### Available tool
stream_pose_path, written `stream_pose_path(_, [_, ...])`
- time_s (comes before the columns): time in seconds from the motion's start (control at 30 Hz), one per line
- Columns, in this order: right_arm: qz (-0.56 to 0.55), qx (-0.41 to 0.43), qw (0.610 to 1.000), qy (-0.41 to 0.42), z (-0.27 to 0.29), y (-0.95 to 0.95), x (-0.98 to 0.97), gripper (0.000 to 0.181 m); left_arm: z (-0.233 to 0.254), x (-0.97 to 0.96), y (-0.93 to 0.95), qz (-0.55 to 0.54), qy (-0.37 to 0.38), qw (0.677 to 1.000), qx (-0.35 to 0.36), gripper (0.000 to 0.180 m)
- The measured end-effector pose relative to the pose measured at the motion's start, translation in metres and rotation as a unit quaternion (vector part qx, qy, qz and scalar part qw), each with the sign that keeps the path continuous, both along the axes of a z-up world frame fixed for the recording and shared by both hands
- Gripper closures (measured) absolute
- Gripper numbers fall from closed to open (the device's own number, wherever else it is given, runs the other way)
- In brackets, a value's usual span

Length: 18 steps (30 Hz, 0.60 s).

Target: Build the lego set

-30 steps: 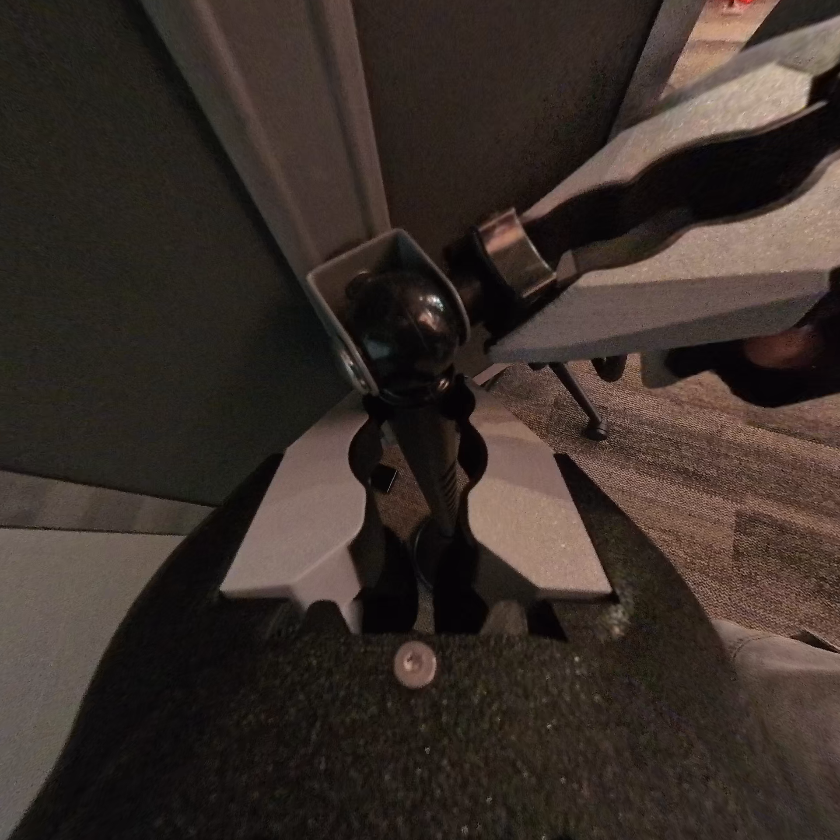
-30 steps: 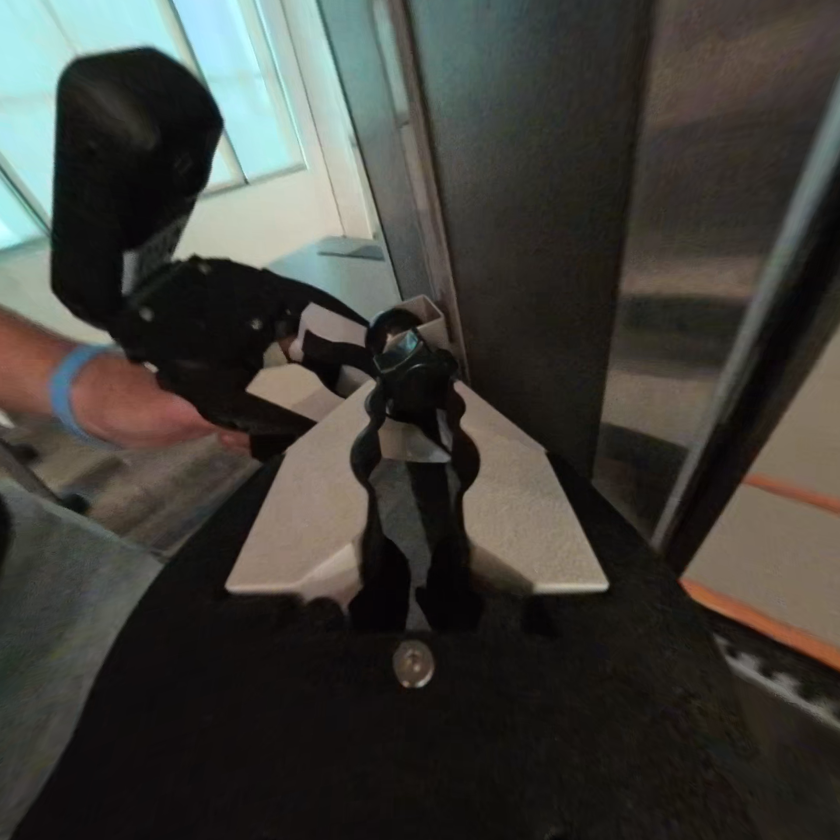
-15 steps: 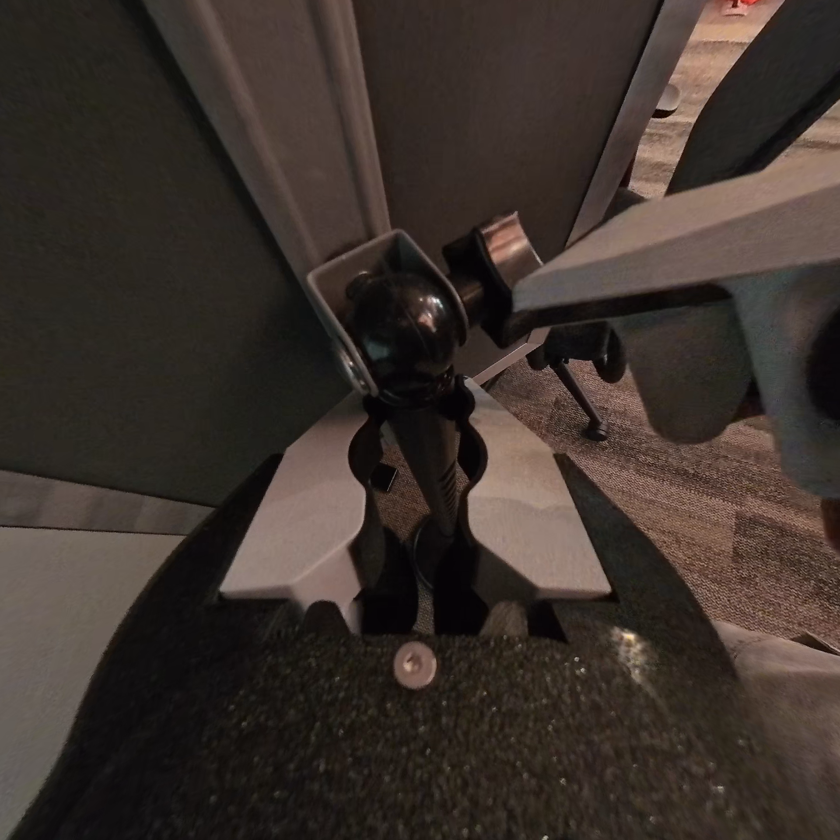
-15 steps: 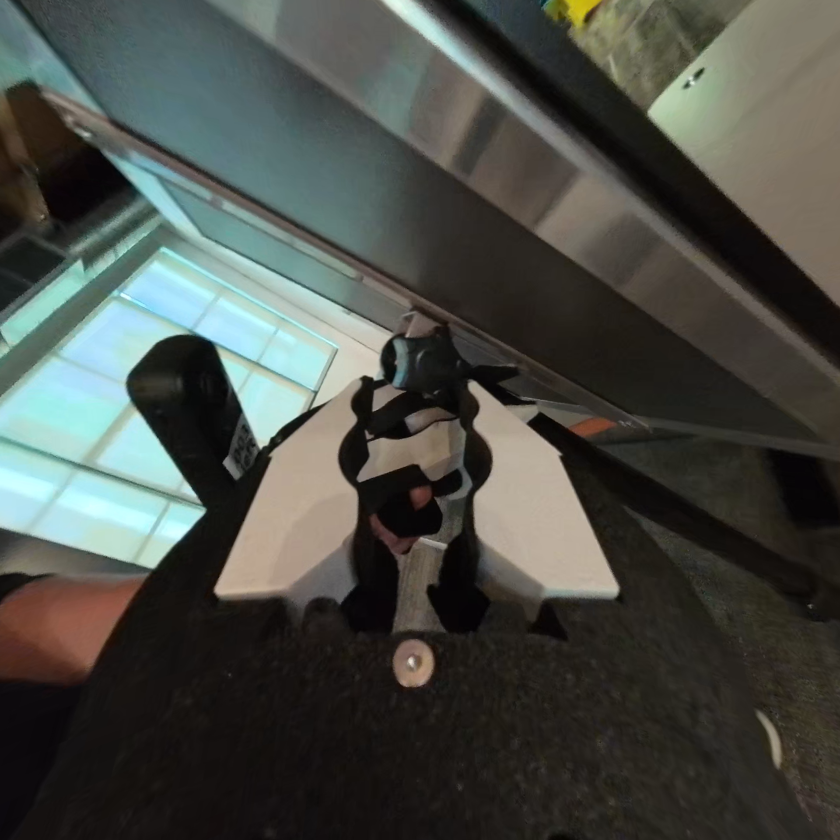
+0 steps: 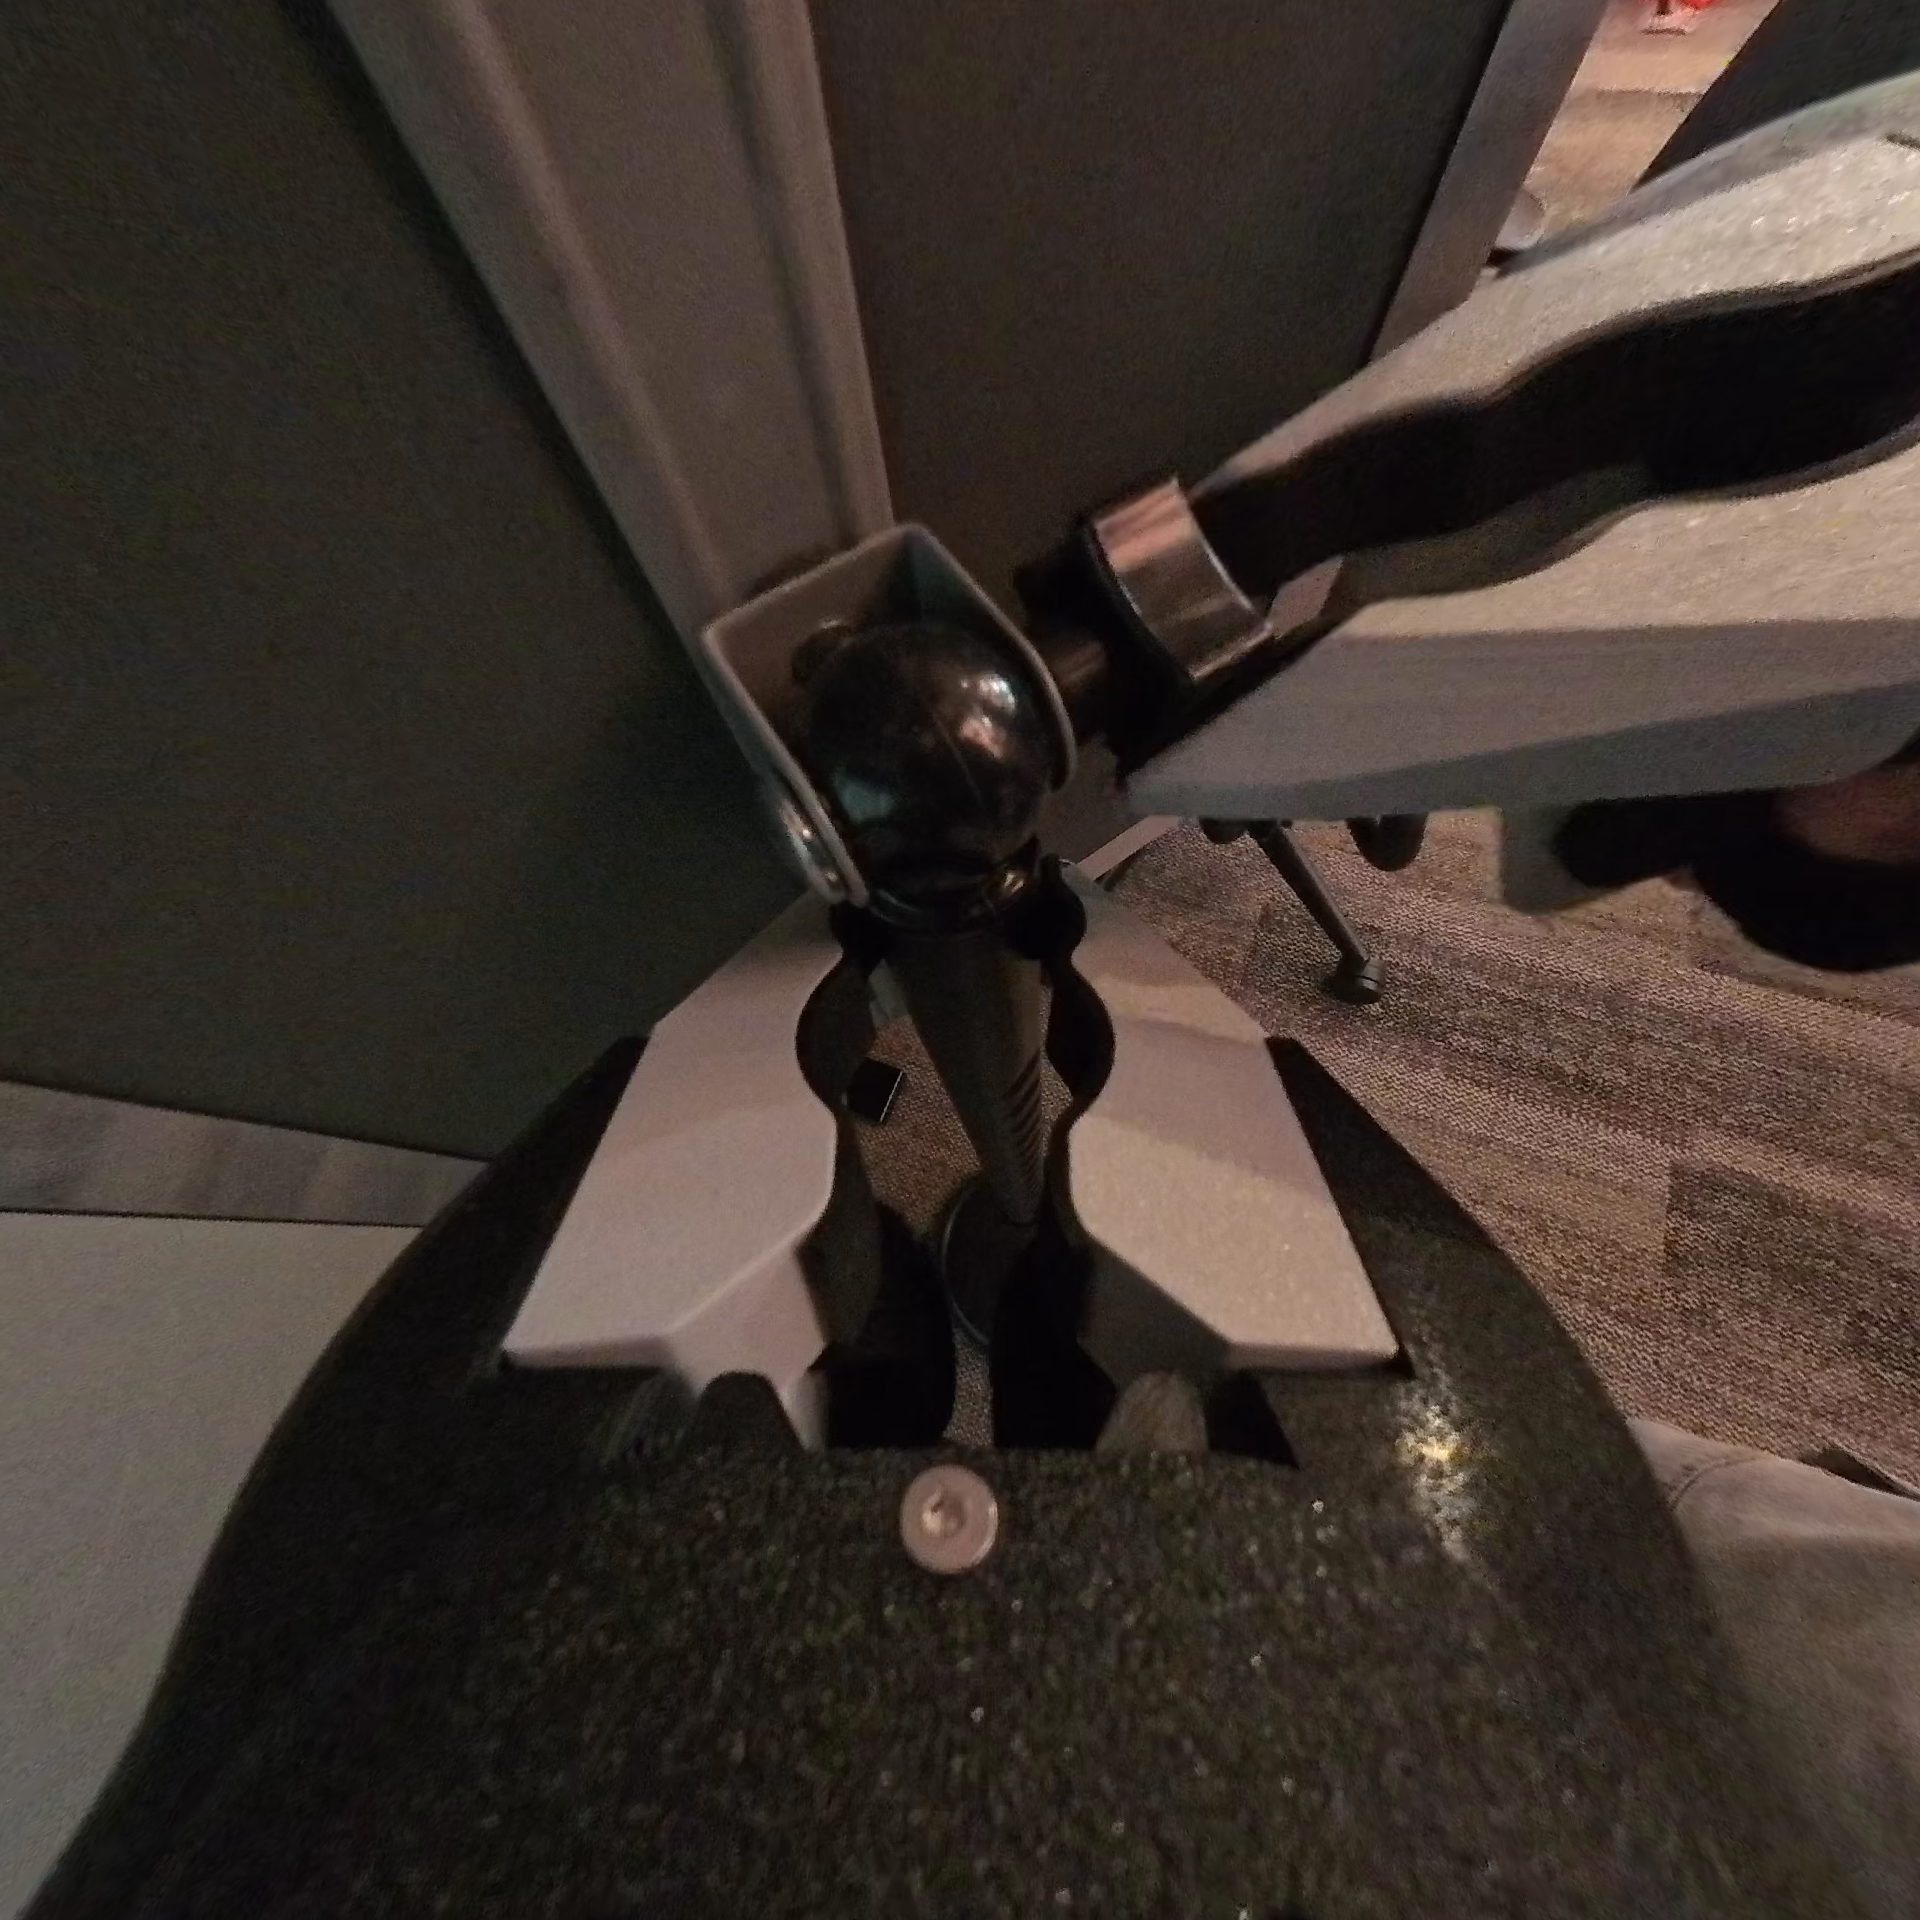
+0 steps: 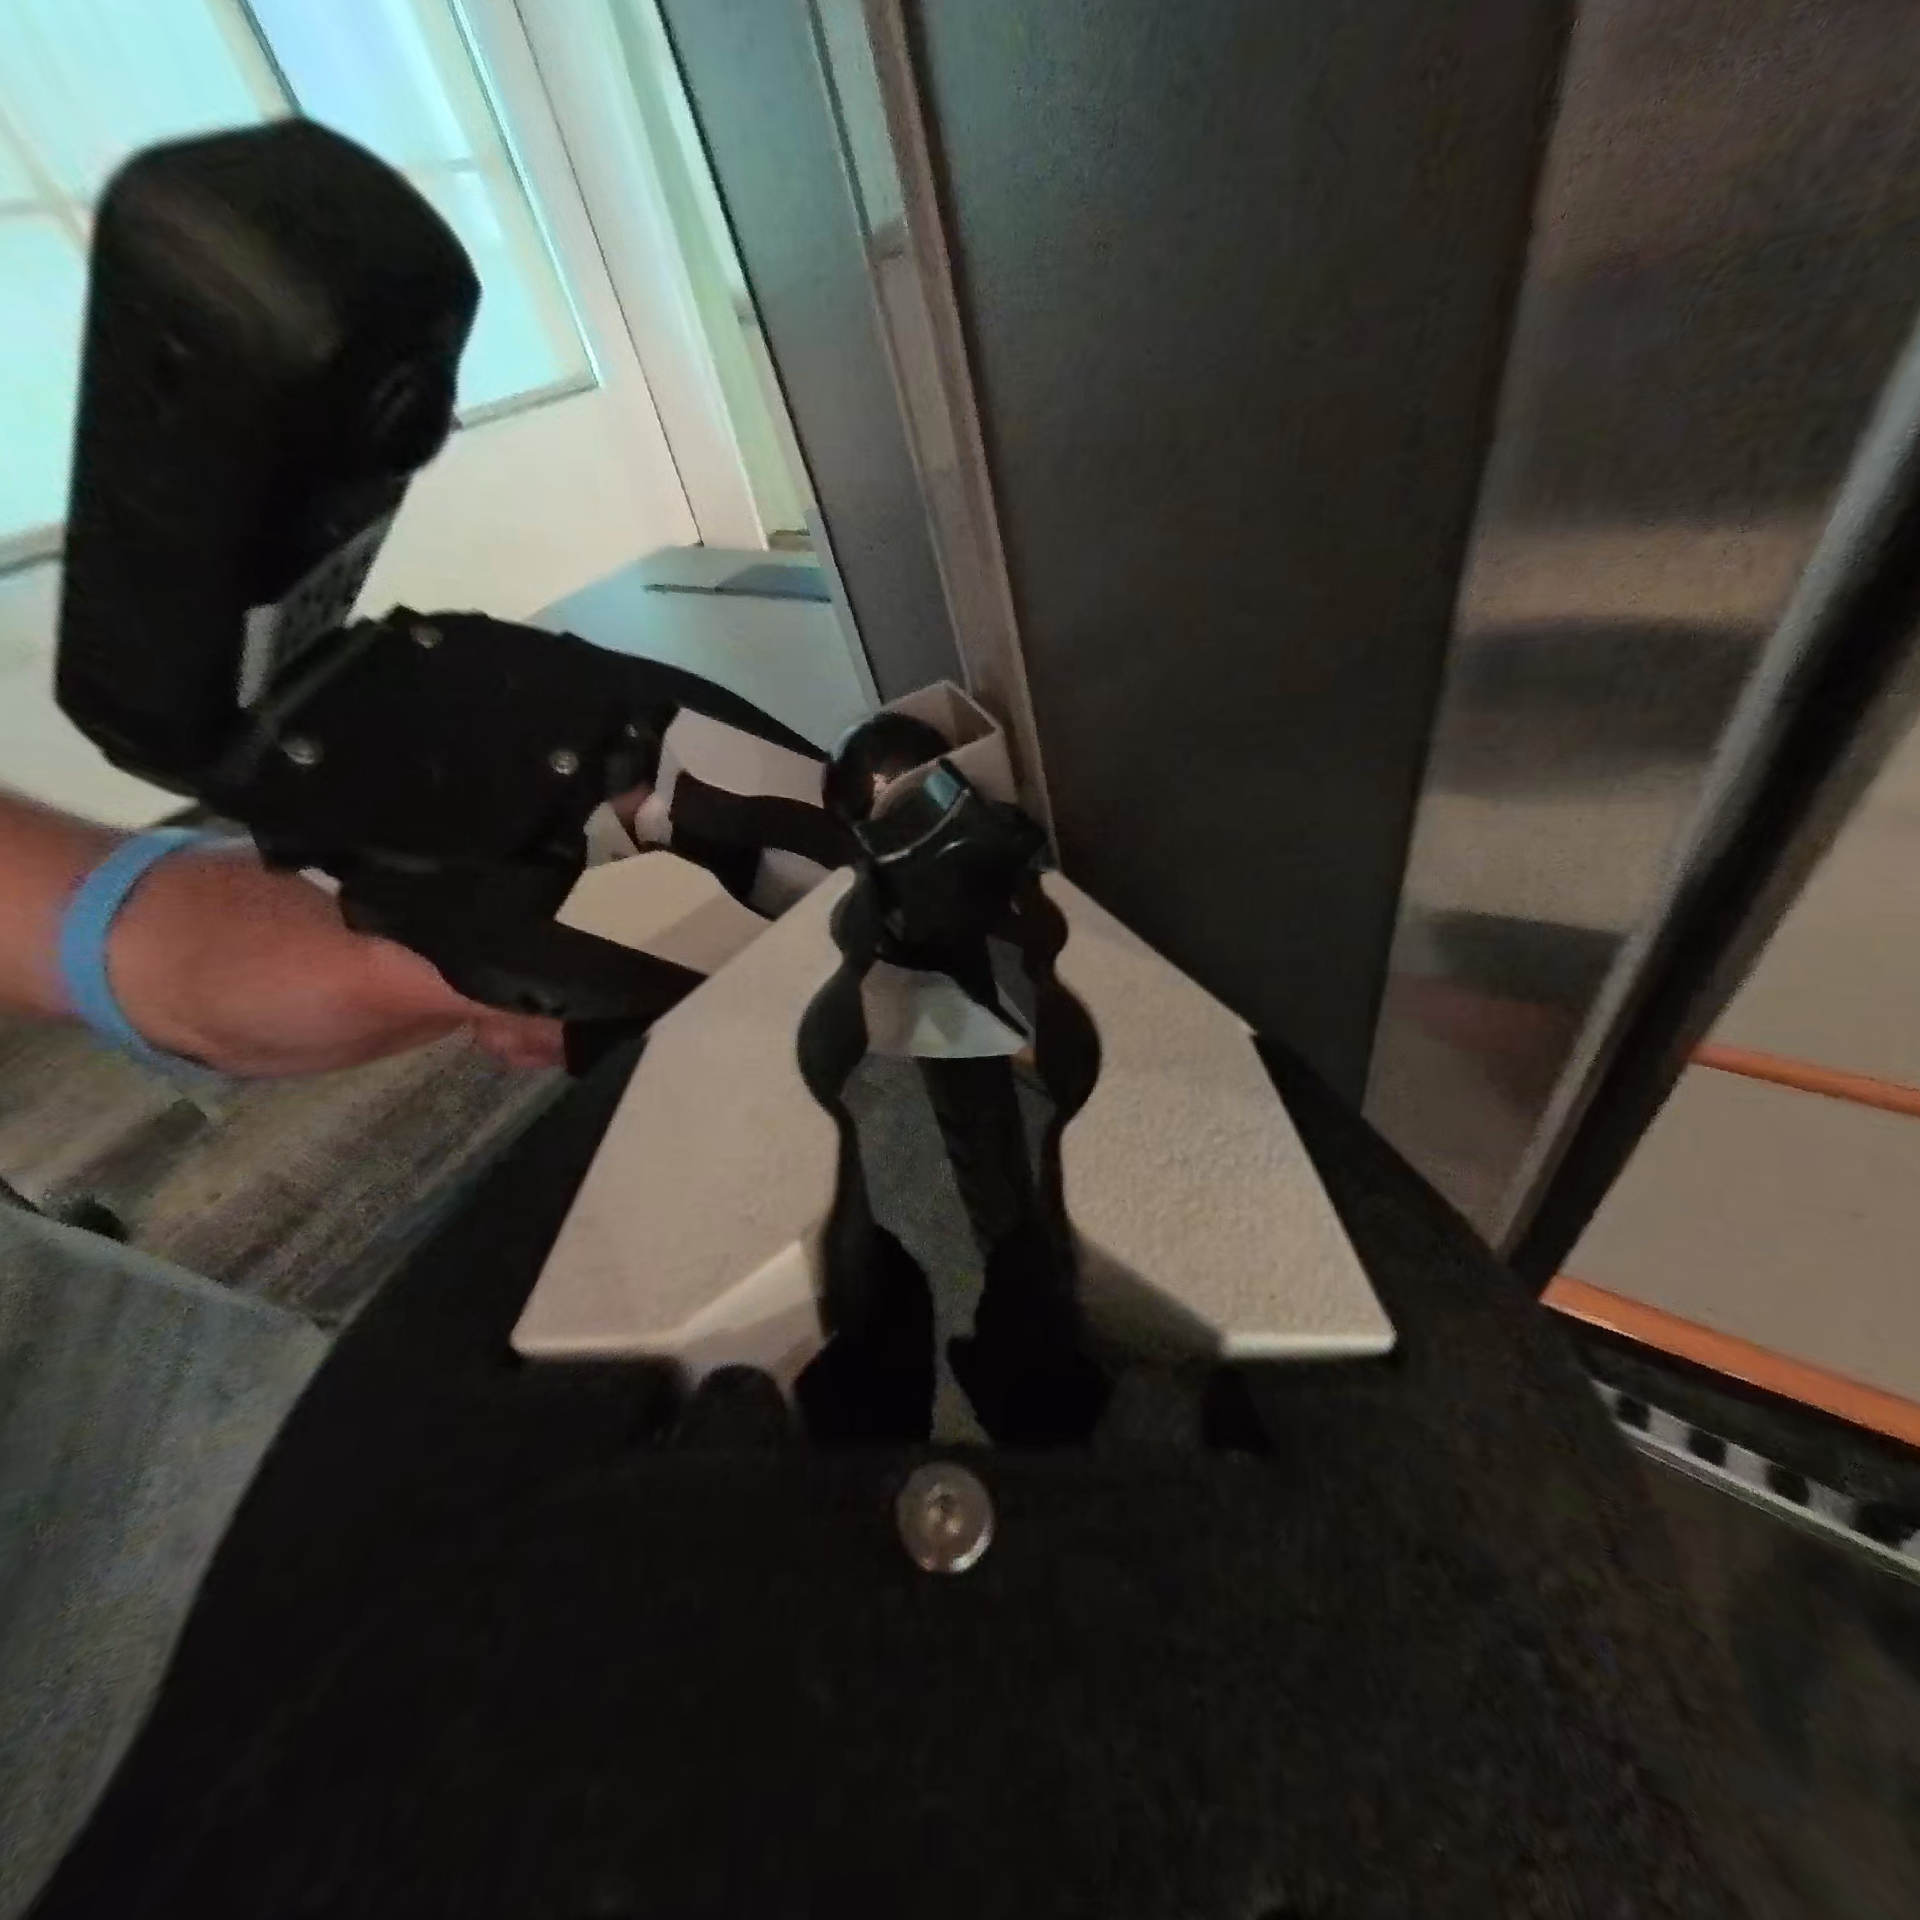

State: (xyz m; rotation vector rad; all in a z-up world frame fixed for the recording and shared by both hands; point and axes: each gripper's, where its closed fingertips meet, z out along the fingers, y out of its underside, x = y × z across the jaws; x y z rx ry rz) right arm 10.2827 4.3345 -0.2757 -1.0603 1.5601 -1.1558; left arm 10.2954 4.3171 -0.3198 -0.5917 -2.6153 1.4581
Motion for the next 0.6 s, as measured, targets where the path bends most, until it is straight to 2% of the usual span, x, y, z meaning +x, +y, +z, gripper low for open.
stream_pose_path(0.03, [-0.004, 0.011, 1.0, -0.017, 0.004, 0.001, -0.003, 0.146, -0.001, -0.001, 0.001, 0.0, 0.0, 1.0, 0.001, 0.153])
stream_pose_path(0.13, [-0.011, 0.045, 0.998, -0.034, 0.008, 0.013, -0.025, 0.131, -0.003, -0.005, 0.01, -0.015, 0.01, 1.0, 0.017, 0.137])
stream_pose_path(0.23, [-0.045, 0.025, 0.997, -0.054, 0.034, 0.017, -0.061, 0.13, 0.008, -0.002, 0.033, -0.057, 0.031, 0.997, 0.045, 0.122])
stream_pose_path(0.37, [-0.096, -0.022, 0.995, -0.034, 0.079, -0.017, -0.098, 0.128, 0.059, 0.06, 0.049, -0.034, 0.068, 0.997, 0.013, 0.114])
stream_pose_path(0.47, [-0.094, -0.008, 0.995, -0.019, 0.093, -0.047, -0.1, 0.117, 0.086, 0.109, 0.034, -0.023, 0.116, 0.993, 0.009, 0.099])
stream_pose_path(0.53, [-0.06, 0.019, 0.998, -0.014, 0.094, -0.056, -0.089, 0.12, 0.1, 0.113, 0.022, -0.071, 0.155, 0.985, 0.019, 0.115])
stream_pose_path(0.6, [-0.02, 0.044, 0.998, -0.034, 0.105, -0.058, -0.075, 0.122, 0.125, 0.107, 0.01, -0.107, 0.187, 0.977, 0.0, 0.12])
